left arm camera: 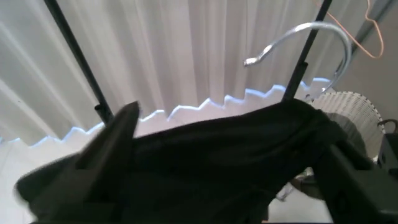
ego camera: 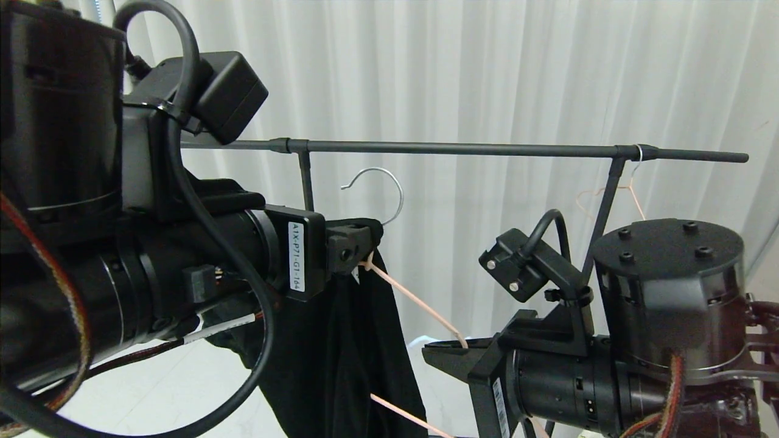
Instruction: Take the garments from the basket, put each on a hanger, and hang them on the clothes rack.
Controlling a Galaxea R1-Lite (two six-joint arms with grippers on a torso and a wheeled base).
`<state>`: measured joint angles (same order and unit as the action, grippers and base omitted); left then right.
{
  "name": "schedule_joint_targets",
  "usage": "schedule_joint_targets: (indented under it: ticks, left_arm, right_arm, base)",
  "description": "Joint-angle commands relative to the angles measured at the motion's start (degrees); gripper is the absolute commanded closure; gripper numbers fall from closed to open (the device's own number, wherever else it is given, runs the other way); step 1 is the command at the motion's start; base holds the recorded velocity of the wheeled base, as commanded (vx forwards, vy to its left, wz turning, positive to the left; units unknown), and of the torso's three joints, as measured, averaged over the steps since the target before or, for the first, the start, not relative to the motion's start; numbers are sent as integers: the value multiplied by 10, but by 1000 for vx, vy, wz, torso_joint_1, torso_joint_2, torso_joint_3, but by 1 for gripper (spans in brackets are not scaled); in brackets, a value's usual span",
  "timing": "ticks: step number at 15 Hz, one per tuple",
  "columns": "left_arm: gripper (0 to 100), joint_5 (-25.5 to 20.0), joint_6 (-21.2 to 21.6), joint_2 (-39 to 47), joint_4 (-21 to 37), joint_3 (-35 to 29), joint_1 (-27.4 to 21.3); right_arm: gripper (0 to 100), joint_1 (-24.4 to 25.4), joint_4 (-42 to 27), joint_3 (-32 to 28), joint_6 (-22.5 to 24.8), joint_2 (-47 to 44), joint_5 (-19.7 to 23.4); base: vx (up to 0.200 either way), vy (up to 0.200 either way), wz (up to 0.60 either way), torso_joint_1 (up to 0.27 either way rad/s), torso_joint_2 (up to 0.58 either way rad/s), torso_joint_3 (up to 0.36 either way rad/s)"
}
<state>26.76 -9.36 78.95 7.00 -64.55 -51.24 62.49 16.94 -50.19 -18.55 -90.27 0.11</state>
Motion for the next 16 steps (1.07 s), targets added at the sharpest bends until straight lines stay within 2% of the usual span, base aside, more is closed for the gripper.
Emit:
schedule_joint_targets:
  ticks: [1,3,7,13,16]
  left_arm:
    - [0,0,0,-5,-1,-1,16]
    - [0,1,0,-8,-1,0,42]
    - [0,1,0,-7,-1,0,63]
    - [0,1,1,-8,-1,10,30]
    - [0,1,7,-21,-1,56,11]
  right_arm:
    - [100,-8,7,0,0,4,-14]
    - [100,-19,24,0,-3,7,-31]
    - [100,-25,55,0,-3,11,-45]
    - [100,-26,102,-1,-11,11,-84]
    - [100,-31,118,0,-10,13,-107]
  base:
    - [0,0,0,0,0,0]
    - [0,0,0,0,0,0]
    - [0,0,0,0,0,0]
    - [0,0,0,0,0,0]
    - [0,0,0,0,0,0]
